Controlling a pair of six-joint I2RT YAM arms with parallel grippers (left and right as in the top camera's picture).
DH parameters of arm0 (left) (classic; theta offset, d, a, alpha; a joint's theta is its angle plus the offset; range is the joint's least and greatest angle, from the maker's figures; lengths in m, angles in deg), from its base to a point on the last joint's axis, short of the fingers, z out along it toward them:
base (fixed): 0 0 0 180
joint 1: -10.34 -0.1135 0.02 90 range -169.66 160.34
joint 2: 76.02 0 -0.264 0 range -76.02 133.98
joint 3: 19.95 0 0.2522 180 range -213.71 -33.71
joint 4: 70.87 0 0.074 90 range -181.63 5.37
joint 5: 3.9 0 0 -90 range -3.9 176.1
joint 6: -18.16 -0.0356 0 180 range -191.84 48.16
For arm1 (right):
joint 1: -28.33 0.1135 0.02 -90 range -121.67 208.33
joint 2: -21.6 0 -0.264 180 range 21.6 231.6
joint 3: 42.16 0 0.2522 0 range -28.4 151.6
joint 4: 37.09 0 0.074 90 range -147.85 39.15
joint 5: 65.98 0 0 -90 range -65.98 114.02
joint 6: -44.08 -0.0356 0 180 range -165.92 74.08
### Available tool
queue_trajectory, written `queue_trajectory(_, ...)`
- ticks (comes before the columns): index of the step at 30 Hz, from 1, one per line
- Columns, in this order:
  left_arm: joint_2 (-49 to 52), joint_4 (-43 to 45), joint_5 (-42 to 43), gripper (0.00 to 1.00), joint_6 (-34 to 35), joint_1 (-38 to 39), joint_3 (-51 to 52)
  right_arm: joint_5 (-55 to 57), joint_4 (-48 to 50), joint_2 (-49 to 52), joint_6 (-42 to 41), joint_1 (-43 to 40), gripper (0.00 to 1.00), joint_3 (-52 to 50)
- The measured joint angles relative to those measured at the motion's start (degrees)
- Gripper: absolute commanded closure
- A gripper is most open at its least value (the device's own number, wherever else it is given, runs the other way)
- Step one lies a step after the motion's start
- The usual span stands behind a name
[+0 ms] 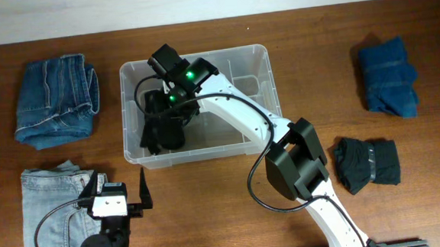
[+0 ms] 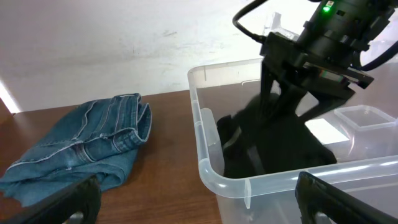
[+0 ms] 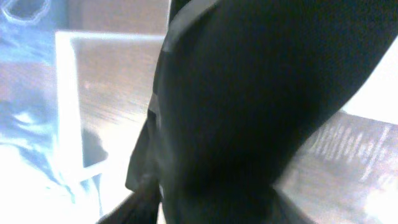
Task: Pack container
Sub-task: 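Carry the black garment left and lower it into the container, then open the right gripper to release the black garment in the container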
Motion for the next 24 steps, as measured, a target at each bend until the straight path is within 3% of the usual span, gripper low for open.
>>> queue_trajectory(2, 0.0, 0.0, 0.0, 0.01, 0.0, 0.0, 0.0, 0.04, -0.42, 0.0, -0.15, -0.02, 0.35, -0.04)
queue_trajectory(4, 0.0, 0.0, 0.0, 0.01, 0.02, 0.0, 0.02, 0.22, -0.94, 0.0, -0.13, -0.02, 0.29, -0.04)
queue_trajectory(14, 0.0, 0.0, 0.0, 0.01, 0.0, 0.0, 0.0, 3.3, -4.87, 0.0, 1.92, -0.61, 0.25, 0.13)
queue_trajectory(18, 0.0, 0.0, 0.0, 0.01, 0.0, 0.0, 0.0, 7.17, -8.59, 0.0, 3.37, -1.77, 0.27, 0.35)
queue_trajectory(22, 0.0, 0.0, 0.0, 0.01, 0.0, 0.0, 0.0, 11.52, -12.92, -0.02, 4.13, -3.54, 0.37, 0.46)
queue_trajectory(24, 0.0, 0.0, 0.0, 0.01, 0.0, 0.0, 0.0, 13.25, -13.84, -0.02, 4.85, -4.66, 0.47, 0.46)
